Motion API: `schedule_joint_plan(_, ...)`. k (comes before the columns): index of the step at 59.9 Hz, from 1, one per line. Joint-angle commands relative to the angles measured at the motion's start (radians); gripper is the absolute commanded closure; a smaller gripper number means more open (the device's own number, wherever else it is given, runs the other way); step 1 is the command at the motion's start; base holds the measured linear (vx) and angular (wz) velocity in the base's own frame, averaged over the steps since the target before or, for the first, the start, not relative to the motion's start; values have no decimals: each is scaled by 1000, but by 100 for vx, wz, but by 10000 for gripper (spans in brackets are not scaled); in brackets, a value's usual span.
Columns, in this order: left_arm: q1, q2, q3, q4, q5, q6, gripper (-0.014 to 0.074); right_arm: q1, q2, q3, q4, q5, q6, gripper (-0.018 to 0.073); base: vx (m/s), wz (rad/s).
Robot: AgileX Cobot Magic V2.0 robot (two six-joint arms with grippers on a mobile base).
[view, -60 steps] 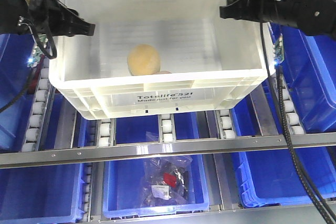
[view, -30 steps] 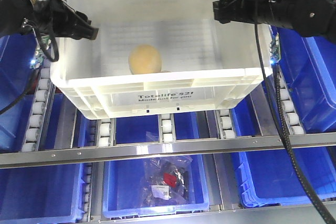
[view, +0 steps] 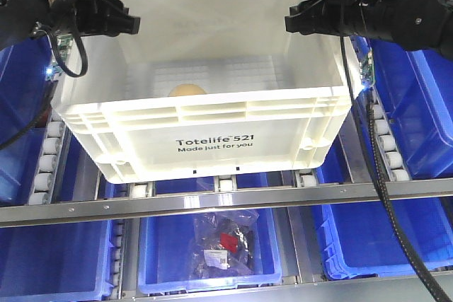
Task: Place moving items into box and shelve
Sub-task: 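Lower the tote with both grippers onto the roller shelf, then open the left gripper and lift it off the tote rim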
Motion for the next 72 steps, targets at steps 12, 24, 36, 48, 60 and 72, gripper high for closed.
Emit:
schedule_joint_plan(12,-2,-41,-39,18,-71,-66,63,22,-44,-38,10,-79,-10,174,0,0)
schedule_joint_plan(24,-2,-46,-39,19,-49,-65,63,22,-44,-38,10,-79,-10,215,0,0)
schedule_joint_plan(36,-8,-85,0,-14,26,-65,63,22,-44,-38,10,-79,-10,251,0,0)
schedule_joint_plan(48,-9,-203,152,-10,-66,-57,63,22,-44,-38,10,-79,-10,278,0,0)
schedule_joint_plan(60,-18,-400,325,-27,-184,-57,63,22,-44,-38,10,-79,-10,300,0,0)
schedule_joint_plan(72,-18,-635,534,-176,-304,14,84,22,-44,-38,10,-79,-10,304,0,0)
